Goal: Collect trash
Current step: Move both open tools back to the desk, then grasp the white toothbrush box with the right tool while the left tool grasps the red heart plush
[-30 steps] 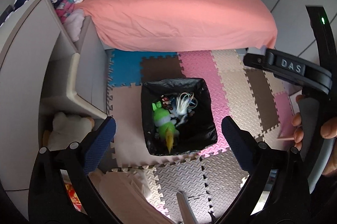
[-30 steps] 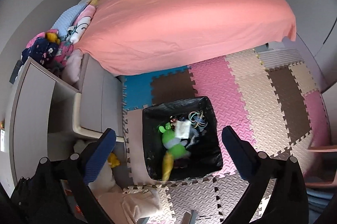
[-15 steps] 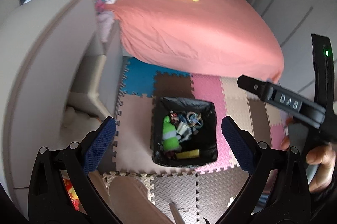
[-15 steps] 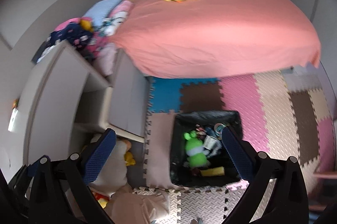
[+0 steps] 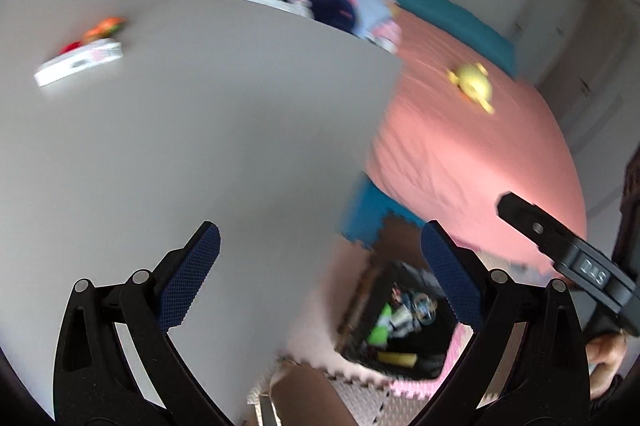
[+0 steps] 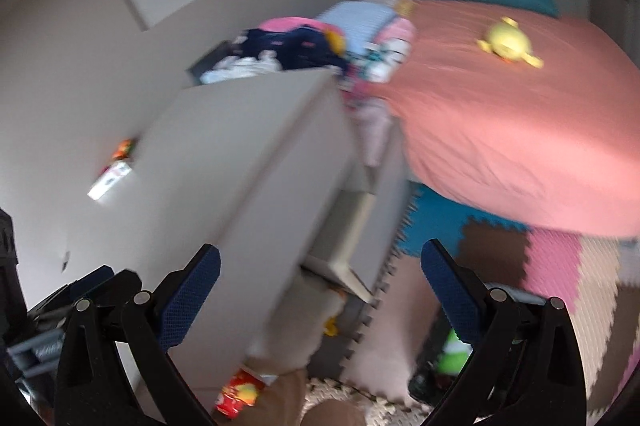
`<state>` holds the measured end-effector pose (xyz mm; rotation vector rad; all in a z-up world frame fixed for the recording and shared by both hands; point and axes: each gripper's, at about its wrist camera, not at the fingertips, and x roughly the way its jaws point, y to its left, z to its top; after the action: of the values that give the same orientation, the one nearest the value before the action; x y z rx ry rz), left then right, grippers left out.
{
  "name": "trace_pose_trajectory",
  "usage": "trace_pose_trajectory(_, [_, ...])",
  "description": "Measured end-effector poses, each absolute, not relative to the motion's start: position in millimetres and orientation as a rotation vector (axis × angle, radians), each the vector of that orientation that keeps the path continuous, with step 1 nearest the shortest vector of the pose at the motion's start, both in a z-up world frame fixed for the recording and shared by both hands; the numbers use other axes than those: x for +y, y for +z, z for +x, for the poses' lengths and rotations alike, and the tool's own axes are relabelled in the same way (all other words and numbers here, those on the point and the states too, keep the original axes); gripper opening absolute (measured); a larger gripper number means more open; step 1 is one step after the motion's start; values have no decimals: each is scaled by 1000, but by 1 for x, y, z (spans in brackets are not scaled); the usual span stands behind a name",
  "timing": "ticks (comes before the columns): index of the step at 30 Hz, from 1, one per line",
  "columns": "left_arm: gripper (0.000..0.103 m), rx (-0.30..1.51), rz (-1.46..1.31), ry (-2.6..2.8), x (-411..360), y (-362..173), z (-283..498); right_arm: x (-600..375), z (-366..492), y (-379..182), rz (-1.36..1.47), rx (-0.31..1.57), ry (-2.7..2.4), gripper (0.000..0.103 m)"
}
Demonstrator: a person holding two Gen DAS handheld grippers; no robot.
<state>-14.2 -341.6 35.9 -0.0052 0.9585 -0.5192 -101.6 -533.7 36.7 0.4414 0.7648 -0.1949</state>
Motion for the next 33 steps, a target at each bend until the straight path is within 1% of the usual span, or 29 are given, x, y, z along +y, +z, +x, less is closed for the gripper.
trace_pose_trajectory(3, [97, 949, -50, -436, -306, 43, 12, -504, -68, 48, 358, 777, -128, 97])
trace_pose_trajectory(5, [97, 950, -77, -385, -283, 47, 29, -479, -41, 54, 295, 796, -84, 88])
trace_pose_trajectory(6, [97, 953, -95, -352, -268, 48, 40, -469, -29, 55, 271, 804, -63, 85])
trace_pose_trajectory(7, [97, 954, -112, -322, -255, 49, 48, -453, -11, 56, 243, 817, -34, 77])
trace_pose_trajectory(9, [97, 953, -147, -262, -227, 49, 64, -429, 11, 56, 211, 835, 11, 71])
trace_pose_trajectory(10, [97, 953, -159, -238, -213, 50, 71, -415, 24, 56, 189, 843, 33, 69])
trace_pose_trajectory(14, [97, 952, -195, -126, -162, 46, 98, -353, 79, 55, 115, 866, 142, 65])
trace_pose_trajectory(23, [97, 1001, -300, 46, -74, 19, 151, -246, 175, 51, -35, 882, 332, 62])
trace_pose_trajectory(33, [97, 1035, -306, 65, -42, 4, 176, -170, 246, 40, -248, 874, 437, 62])
